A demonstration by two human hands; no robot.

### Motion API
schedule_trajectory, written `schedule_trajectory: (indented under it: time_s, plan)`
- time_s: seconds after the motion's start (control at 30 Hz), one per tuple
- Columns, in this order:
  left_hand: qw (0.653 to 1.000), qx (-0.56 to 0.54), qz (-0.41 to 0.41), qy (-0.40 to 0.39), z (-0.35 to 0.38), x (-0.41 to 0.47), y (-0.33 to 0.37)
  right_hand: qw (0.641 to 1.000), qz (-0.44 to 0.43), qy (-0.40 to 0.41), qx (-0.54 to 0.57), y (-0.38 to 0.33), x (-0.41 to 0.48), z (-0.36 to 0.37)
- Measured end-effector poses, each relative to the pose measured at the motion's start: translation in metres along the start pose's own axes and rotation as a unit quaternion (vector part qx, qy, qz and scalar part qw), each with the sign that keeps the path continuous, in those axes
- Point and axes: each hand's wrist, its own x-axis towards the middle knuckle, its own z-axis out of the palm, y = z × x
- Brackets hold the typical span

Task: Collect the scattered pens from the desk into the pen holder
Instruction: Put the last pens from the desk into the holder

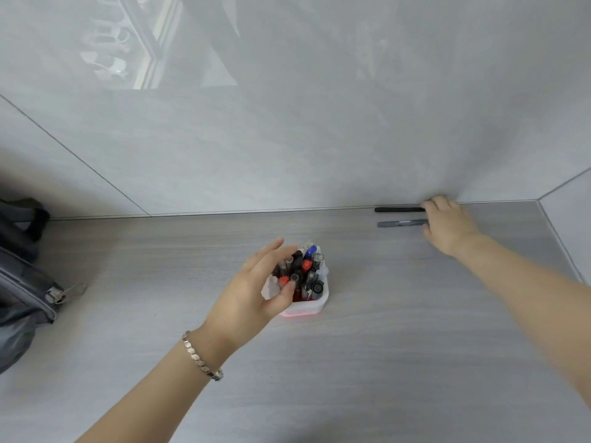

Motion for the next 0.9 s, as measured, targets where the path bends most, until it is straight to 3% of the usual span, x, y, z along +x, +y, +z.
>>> schedule_trajectory:
  time_s: [0.2,0.43,0.57,0.67,0.8,0.9]
  plan:
    - [0.999,0.030,0.039,-0.004,-0.001,0.004,0.000,0.990,-0.028,-0.091,-0.105,-0.017,-0.003,-0.006]
    - [0.999,0.012,0.025,0.015,0.003,0.002,-0.001,0.991,0.047,-0.116,-0.046,-0.027,-0.038,0.004]
    - [1.000,-0.003,0.023,0.018,0.001,0.000,0.003,0.979,0.054,-0.172,0.101,-0.038,-0.080,-0.009]
    - [1.000,-0.003,0.007,0.019,0.001,-0.001,0.006,0.953,-0.005,-0.127,0.276,-0.056,-0.122,-0.023]
    - [1.000,-0.013,0.000,0.015,0.001,-0.003,0.006,0.853,-0.034,-0.090,0.513,-0.074,-0.182,-0.059]
    - [1.000,-0.017,0.006,0.006,0.002,-0.004,0.004,0.859,-0.043,-0.037,0.508,-0.081,-0.204,-0.087]
